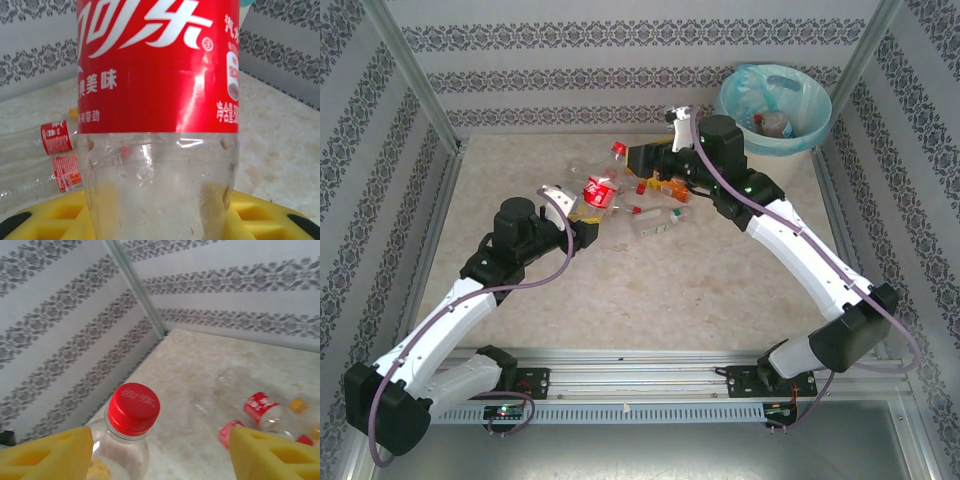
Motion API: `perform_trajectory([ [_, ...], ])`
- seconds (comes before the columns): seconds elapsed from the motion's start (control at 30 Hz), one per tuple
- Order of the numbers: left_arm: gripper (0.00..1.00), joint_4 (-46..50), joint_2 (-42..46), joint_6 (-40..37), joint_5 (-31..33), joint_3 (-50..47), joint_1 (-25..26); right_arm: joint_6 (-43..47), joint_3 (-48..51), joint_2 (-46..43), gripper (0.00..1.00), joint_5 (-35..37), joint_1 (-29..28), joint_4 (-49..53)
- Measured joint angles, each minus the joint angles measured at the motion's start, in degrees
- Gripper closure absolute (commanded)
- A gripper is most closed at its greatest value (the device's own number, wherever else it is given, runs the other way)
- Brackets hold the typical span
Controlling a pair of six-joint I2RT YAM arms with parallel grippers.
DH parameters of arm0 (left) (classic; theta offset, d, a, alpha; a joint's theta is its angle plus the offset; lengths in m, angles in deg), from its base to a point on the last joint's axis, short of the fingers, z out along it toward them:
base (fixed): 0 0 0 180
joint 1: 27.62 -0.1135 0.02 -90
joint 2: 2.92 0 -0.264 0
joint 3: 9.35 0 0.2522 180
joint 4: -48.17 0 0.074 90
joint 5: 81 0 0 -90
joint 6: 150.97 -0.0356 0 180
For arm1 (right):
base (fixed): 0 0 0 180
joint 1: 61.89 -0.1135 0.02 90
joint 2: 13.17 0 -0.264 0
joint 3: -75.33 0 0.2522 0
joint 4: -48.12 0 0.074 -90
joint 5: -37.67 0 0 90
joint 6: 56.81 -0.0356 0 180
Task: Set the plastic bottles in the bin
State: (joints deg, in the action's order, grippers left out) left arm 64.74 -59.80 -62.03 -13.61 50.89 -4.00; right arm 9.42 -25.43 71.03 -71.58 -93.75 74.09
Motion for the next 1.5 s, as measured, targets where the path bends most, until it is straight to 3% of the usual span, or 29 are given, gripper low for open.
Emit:
perform_trajectory([
  [0.37,0.55,-2.9,0.2,0.2,-1.9,-0.9,0.0,-5.1,-3.4,4.8,0.36,-7.3,-0.5,-2.0],
  [0.67,0.52,-3.1,0.3,0.2,-2.9,-1.0,0.0,-6.4,-4.5,6.4,0.58,-8.4,-0.9,-2.5],
  [0.77,0.45,-3.3,0.3,0.3,-2.9,-1.2,0.0,-6.5,-4.9,6.4,0.69,-8.8,-0.9,-2.5],
  [0.87,0.27,-3.7,0.4,0.8,-2.6,-1.3,0.0,-6.3,-5.3,6.4,0.83,-9.0,-0.9,-2.4],
  [1.0,0.10,-4.2,1.4,1.6,-1.7,-2.0,0.0,-4.9,-6.0,6.4,0.92,-7.8,-0.7,-1.6],
  [1.2,0.03,-5.4,3.4,1.7,0.1,-3.3,0.0,1.1,-9.6,5.1,1.00,-2.2,1.1,3.3],
  [1.5,0.02,-5.9,2.6,3.4,0.6,-1.1,0.0,18.5,-22.9,0.7,1.00,19.5,7.1,8.1],
])
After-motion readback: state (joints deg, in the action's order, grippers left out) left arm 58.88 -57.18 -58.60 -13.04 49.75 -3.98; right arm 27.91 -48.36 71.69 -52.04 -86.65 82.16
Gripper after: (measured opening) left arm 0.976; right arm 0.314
